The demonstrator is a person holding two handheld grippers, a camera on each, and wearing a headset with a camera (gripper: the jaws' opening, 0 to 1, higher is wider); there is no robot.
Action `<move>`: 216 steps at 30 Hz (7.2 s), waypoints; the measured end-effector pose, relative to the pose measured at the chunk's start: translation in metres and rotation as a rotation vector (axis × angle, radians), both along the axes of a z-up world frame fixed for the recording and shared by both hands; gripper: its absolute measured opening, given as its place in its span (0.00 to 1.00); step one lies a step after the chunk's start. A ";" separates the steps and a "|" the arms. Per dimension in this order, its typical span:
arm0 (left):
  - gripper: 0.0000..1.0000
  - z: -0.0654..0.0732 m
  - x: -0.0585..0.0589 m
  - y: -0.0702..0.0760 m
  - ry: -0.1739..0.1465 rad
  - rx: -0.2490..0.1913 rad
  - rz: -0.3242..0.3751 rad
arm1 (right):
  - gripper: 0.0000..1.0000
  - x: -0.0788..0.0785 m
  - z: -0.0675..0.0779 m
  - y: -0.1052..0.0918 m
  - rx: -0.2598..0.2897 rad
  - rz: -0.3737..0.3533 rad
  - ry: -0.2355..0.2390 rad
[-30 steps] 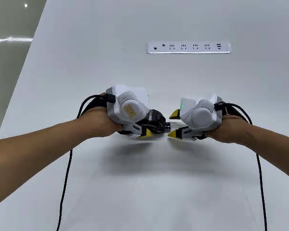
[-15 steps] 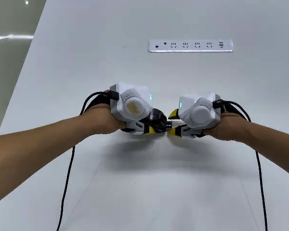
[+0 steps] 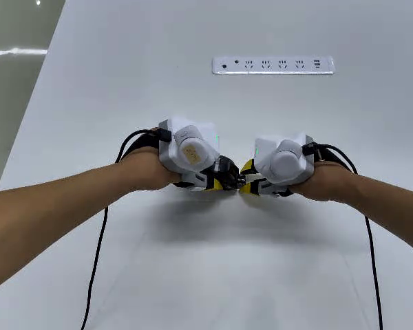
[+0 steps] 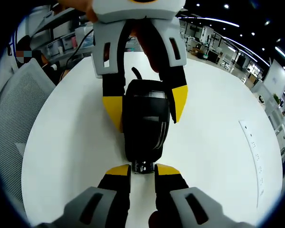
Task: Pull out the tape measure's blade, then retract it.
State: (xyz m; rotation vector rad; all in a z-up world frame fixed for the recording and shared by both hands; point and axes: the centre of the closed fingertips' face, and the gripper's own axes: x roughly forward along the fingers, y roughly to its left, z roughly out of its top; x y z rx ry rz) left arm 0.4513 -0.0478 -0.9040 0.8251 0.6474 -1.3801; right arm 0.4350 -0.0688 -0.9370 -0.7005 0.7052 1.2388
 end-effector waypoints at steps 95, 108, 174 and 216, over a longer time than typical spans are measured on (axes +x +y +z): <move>0.33 0.001 -0.001 -0.001 0.037 0.013 -0.021 | 0.11 -0.006 0.003 -0.056 -0.048 0.077 0.036; 0.33 0.001 -0.001 -0.001 0.038 0.019 -0.022 | 0.11 -0.007 0.003 -0.073 -0.060 0.064 0.038; 0.33 -0.001 -0.002 -0.002 0.037 0.046 -0.030 | 0.11 -0.018 0.005 -0.156 -0.125 0.047 0.057; 0.33 0.000 -0.002 -0.002 0.034 0.058 -0.034 | 0.11 -0.022 0.004 -0.203 -0.161 0.018 0.061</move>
